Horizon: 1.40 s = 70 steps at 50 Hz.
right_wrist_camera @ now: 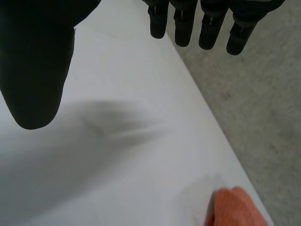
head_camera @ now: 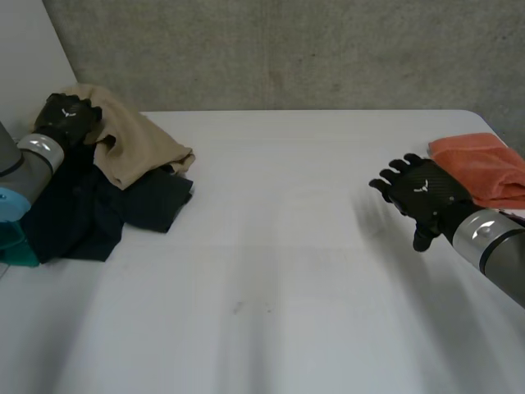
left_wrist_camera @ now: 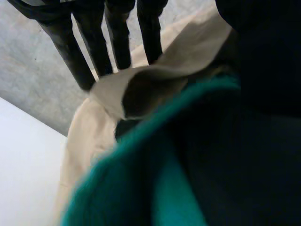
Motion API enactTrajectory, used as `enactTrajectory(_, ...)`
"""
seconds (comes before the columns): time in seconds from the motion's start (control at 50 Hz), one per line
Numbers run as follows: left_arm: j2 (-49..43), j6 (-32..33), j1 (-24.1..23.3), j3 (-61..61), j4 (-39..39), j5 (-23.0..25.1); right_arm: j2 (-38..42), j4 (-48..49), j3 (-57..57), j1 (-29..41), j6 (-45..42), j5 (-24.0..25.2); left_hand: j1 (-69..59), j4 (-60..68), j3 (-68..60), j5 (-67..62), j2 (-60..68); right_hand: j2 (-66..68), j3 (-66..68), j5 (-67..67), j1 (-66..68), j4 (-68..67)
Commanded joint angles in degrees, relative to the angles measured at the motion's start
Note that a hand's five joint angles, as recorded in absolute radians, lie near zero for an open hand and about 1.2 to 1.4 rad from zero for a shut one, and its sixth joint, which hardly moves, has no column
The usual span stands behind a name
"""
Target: Fold the laundry.
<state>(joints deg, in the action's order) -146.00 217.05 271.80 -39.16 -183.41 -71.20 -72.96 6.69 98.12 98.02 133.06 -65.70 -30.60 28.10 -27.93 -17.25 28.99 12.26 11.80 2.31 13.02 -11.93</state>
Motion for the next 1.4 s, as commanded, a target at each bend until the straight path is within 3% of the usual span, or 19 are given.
enactTrajectory(0.02,-3.15,-5.67,-1.53,6.03,-0.72,0.63,-0.08,0.69,2.87,-0.46,0.35,-1.01,-49.40,51.90,-52.07,-52.75,51.01,-2.26,-1.80,-2.31,-3.02,1.93)
enactTrajectory(0.22,17.49,-22.36,-9.79,-5.74,-7.13,0.72,-0.17,1.66,2.52,-0.63,0.71,-1.45,-49.40,51.90,-52.07,-52.75,51.01,-2.26,-1.80,-2.31,-3.02,1.93)
enactTrajectory(0.34,29.96,-33.52,-18.75,-14.00,-13.45,0.98,-0.61,1.83,0.06,-1.34,4.92,-3.30,-49.40,51.90,-52.07,-52.75,51.01,-2.26,-1.80,-2.31,-3.02,1.93)
enactTrajectory(0.44,32.27,-40.03,-23.76,-18.75,-15.14,1.07,-1.66,1.83,-0.82,-2.04,10.36,-3.83,-49.40,51.90,-52.07,-52.75,51.01,-2.26,-1.80,-2.31,-3.02,1.93)
enactTrajectory(0.56,31.40,-48.03,-38.34,-25.43,-16.54,1.42,-1.84,1.83,-1.70,-5.73,15.29,-4.79,-49.40,51.90,-52.07,-52.75,51.01,-2.26,-1.80,-2.31,-3.02,1.93)
enactTrajectory(0.58,30.96,-48.22,-38.71,-26.05,-16.89,1.33,-1.84,1.83,-1.87,-5.99,15.91,-4.97,-49.40,51.90,-52.07,-52.75,51.01,-2.26,-1.80,-2.31,-3.02,1.93)
enactTrajectory(0.66,25.95,-48.04,-39.41,-27.81,-18.13,1.07,-1.66,1.74,-2.67,-6.70,18.28,-5.23,-49.40,51.90,-52.07,-52.75,51.01,-2.26,-1.80,-2.31,-3.02,1.93)
enactTrajectory(0.7,24.19,-47.69,-39.68,-27.73,-17.86,0.72,-1.49,1.48,-2.75,-6.87,18.55,-5.41,-32.52,35.03,-35.19,-35.88,34.13,-2.26,-1.80,-2.31,-3.02,1.93)
enactTrajectory(0.72,22.79,-46.65,-39.68,-27.81,-17.60,0.72,-1.40,1.39,-2.84,-6.96,18.55,-5.41,-16.11,18.62,-18.78,-19.46,17.72,-2.26,-1.80,-2.31,-3.02,1.93)
enactTrajectory(0.82,21.72,-39.18,-39.15,-28.60,-14.70,0.89,-0.96,1.22,-3.37,-7.22,18.28,-5.41,17.82,-15.31,15.15,14.46,-16.21,-2.26,-1.80,-2.31,-3.02,1.93)
enactTrajectory(0.94,26.45,-29.78,-37.05,-30.36,-7.95,0.28,-1.05,-0.53,-4.51,-6.96,18.38,-5.23,18.37,-15.87,15.70,15.02,-16.76,-2.26,-1.80,-2.31,-3.02,1.93)
enactTrajectory(1.18,36.58,-25.90,-32.48,-43.61,-2.57,-9.20,-1.05,-16.97,-8.73,-1.88,12.67,-1.90,17.19,-14.69,14.52,13.84,-15.58,-2.26,-1.80,-2.31,-3.02,1.93)
enactTrajectory(1.28,35.27,-22.30,-32.21,-47.85,-2.66,-10.71,1.58,-12.77,-10.31,2.70,8.27,-0.84,17.02,-14.52,14.35,13.67,-15.41,-2.26,-1.80,-2.31,-3.02,1.93)
enactTrajectory(1.4,28.25,-15.36,-32.21,-49.18,-3.36,-10.80,11.32,-3.28,-15.83,12.45,0.99,-1.54,15.68,-13.17,13.01,12.32,-14.07,-2.26,-1.80,-2.31,-3.02,1.93)
